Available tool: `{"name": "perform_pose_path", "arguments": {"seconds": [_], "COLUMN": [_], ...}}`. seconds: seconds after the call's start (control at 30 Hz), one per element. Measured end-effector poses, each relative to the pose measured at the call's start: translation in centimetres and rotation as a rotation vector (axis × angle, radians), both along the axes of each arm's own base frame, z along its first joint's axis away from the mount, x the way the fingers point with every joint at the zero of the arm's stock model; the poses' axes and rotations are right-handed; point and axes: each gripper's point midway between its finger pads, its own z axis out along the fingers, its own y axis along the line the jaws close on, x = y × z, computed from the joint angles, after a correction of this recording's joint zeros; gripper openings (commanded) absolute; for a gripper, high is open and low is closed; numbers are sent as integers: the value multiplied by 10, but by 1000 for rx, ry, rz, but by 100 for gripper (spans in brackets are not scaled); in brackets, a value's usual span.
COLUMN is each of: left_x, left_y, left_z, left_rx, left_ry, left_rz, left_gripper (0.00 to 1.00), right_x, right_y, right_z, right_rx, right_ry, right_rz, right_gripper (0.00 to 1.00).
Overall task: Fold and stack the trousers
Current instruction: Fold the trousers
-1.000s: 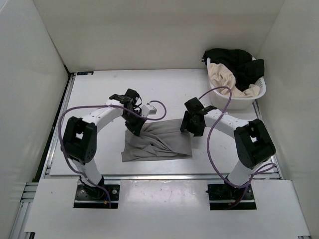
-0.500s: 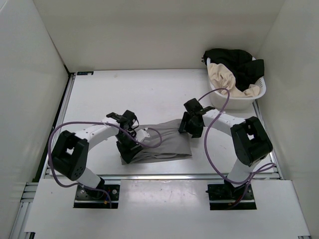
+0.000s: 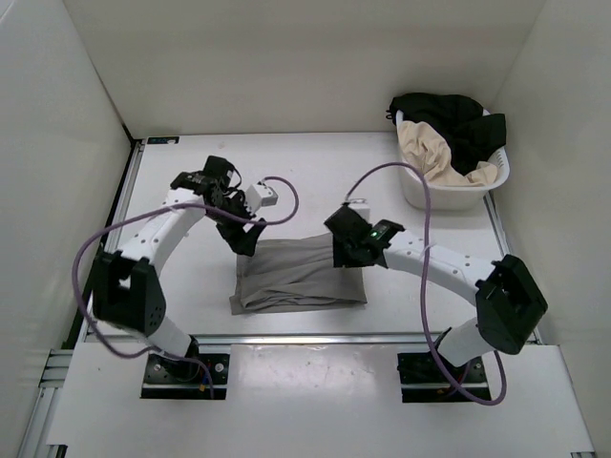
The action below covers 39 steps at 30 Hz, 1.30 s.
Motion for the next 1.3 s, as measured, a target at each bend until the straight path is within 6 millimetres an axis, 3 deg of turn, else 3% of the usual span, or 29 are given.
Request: {"name": "perform_pose_path", "arguments": {"seconds": [0.13,0.3,0.43,0.47,0.53,0.57,0.73,0.87,1.03,1.17,1.3], "left_x": [22,28,29,30,32,32,32,37,41,44,48], "left_y": [14,8,2,0,-3,-5,-11,-13,-12,-10,-7], "left_z": [-42,-83,-89,-89,-90,-91,-90,-90,-93,-94,-95], "left_rx": [6,-14,-37,-44,-62,-72,-103,-112,-109,-97,-86], "left_ry": [124,265,291,294,300,305,326,317,313,302,287], "left_rz": [113,164,188,195,205,209,232,255,275,285,291], "left_gripper": [87,81,53,39,27,15,15,15,15,15,15], "right_x": [-24,-34,-36,-39,-49,-55,-94,-113,-110,-94,-85], "right_y": [45,122,181,195,217,226,240,245,245,262,265], "right_z": [16,21,12,10,6,4,-10,-19,-62,-53,-51], "right_rx": [-56,-96,-125,-126,-131,-131,-149,-149,-225,-217,-268], "right_ry": [-78,-109,-109,-111,-113,-116,-88,-72,-49,-117,-145], "right_rz": [218,466,646,689,771,807,943,985,906,824,778], "right_gripper": [57,66,68,68,68,68,67,67,62,58,54]}}
